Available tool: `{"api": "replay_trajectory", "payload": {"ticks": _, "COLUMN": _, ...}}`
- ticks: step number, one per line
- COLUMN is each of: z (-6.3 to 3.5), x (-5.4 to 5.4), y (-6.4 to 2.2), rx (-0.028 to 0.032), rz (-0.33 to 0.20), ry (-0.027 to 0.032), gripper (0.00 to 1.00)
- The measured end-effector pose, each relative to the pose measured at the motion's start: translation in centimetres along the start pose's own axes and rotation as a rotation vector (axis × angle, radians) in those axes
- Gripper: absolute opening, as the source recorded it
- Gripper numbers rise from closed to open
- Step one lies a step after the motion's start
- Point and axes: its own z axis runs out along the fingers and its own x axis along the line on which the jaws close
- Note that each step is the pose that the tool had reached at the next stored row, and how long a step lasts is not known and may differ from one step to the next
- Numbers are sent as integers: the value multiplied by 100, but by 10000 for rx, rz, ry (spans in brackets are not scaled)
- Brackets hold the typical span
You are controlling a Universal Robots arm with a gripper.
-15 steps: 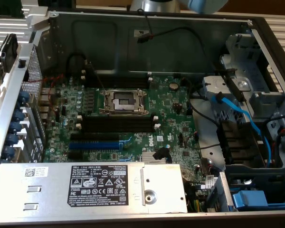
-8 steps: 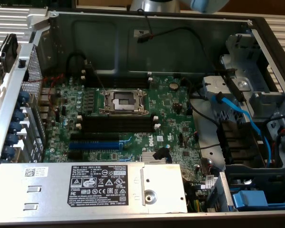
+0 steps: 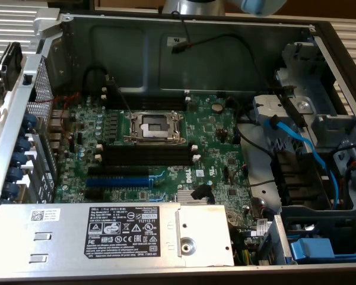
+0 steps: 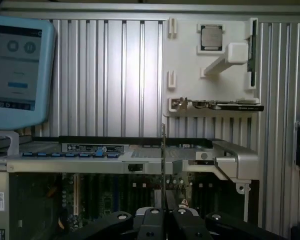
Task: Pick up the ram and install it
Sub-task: 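Pick up the ram and move it above insertion slot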
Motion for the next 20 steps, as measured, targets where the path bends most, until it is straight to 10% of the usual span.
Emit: {"api": "replay_trajectory", "payload": {"ticks": 20, "z": -77, "x": 157, "y": -775, "rx": -1, "rz": -2, "ry": 0, "gripper": 12}}
